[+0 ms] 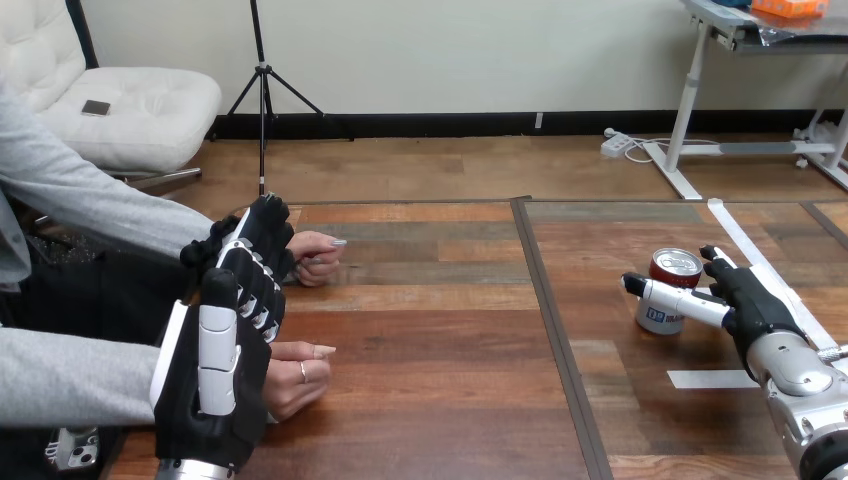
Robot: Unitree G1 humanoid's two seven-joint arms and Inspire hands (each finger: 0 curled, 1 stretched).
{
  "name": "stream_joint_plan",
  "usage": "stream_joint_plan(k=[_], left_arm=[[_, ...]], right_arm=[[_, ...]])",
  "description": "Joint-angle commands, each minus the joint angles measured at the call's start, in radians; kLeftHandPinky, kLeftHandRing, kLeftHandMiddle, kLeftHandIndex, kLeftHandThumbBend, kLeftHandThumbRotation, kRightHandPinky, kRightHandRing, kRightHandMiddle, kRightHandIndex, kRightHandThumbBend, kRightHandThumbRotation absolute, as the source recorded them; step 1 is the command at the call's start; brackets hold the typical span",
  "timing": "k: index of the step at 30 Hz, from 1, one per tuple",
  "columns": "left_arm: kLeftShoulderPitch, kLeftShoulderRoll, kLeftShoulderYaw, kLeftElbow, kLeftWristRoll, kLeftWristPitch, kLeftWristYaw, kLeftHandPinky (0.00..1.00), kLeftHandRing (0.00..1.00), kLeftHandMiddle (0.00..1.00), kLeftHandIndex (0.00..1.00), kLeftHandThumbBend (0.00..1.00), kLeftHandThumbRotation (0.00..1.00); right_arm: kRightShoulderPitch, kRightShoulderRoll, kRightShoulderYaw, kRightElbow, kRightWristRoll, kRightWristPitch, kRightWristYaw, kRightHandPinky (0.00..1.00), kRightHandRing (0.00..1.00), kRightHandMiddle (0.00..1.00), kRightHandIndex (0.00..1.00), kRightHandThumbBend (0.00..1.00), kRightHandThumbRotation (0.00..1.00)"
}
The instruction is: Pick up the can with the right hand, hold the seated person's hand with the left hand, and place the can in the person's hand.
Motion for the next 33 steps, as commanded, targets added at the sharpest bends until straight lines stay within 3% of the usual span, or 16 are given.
stream_joint_plan(k=[1, 10, 19, 22, 28, 33], left_arm=[[-0.054, 0.002, 0.005, -0.010, -0.015, -0.008, -0.010, 1.00, 0.98, 0.97, 0.93, 0.75, 0.97], [-0.053, 0.007, 0.005, -0.015, -0.012, -0.003, -0.011, 1.00, 0.99, 0.97, 0.94, 0.74, 0.97], [-0.054, 0.005, 0.007, -0.013, -0.012, -0.007, -0.009, 1.00, 0.99, 0.97, 0.94, 0.74, 0.98], [-0.056, 0.007, 0.007, -0.011, -0.013, -0.009, -0.013, 1.00, 0.99, 0.97, 0.93, 0.74, 0.98], [-0.059, 0.009, 0.009, -0.006, -0.015, -0.013, -0.019, 1.00, 0.99, 0.97, 0.93, 0.75, 0.98], [-0.056, 0.007, 0.009, -0.014, -0.017, -0.006, -0.019, 1.00, 0.99, 0.97, 0.93, 0.75, 0.98]], right_arm=[[-0.029, 0.007, 0.009, -0.010, -0.010, -0.002, -0.027, 0.97, 1.00, 1.00, 1.00, 1.00, 0.42], [-0.032, 0.007, 0.023, -0.012, -0.028, 0.005, -0.047, 0.87, 1.00, 1.00, 1.00, 1.00, 0.36], [-0.029, 0.010, 0.018, -0.014, -0.032, -0.007, -0.069, 0.83, 0.99, 1.00, 0.99, 1.00, 0.27], [-0.028, 0.012, 0.015, -0.015, -0.030, -0.010, -0.076, 0.78, 0.96, 0.98, 0.97, 1.00, 0.23], [-0.025, 0.015, 0.014, -0.015, -0.030, -0.015, -0.098, 0.58, 0.84, 0.88, 0.92, 1.00, 0.21], [-0.024, 0.017, 0.016, -0.016, -0.032, -0.015, -0.116, 0.54, 0.81, 0.85, 0.89, 1.00, 0.20]])
